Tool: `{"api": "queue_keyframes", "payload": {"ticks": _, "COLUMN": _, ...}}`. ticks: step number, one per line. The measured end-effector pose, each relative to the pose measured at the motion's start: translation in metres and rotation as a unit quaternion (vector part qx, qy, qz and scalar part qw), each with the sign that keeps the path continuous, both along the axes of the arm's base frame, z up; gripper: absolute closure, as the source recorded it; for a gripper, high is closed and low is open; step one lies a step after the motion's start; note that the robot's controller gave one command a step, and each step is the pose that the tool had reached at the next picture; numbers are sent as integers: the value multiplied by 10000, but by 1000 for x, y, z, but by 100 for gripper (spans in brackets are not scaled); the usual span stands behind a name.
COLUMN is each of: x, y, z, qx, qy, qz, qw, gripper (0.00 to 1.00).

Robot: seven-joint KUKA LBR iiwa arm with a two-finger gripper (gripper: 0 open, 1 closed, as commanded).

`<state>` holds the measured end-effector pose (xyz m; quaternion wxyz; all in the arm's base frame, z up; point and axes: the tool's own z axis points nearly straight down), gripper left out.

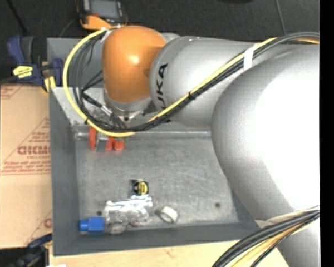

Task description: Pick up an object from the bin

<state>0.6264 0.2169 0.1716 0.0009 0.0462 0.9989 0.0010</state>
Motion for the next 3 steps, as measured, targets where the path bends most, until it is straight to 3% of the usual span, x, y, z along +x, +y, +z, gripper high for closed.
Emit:
{"api": "queue_keyframes", "payload": {"ticks": 1, "x": -42, "y": -25, "z": -17, "qx": -19, "qy": 8, "qz": 371, "qw": 9993, "gripper": 100}}
{"api": "queue_keyframes", "payload": {"ticks": 2, "x": -80, "y": -24, "z": -58, "qx": -6, "qy": 22, "qz": -733, "qw": 9973, "gripper": 100}}
{"api": "queue_keyframes", "payload": {"ticks": 3, "x": -94, "y": -2, "z": -20, "qx": 7, "qy": -8, "qz": -1838, "qw": 9830, "gripper": 100}}
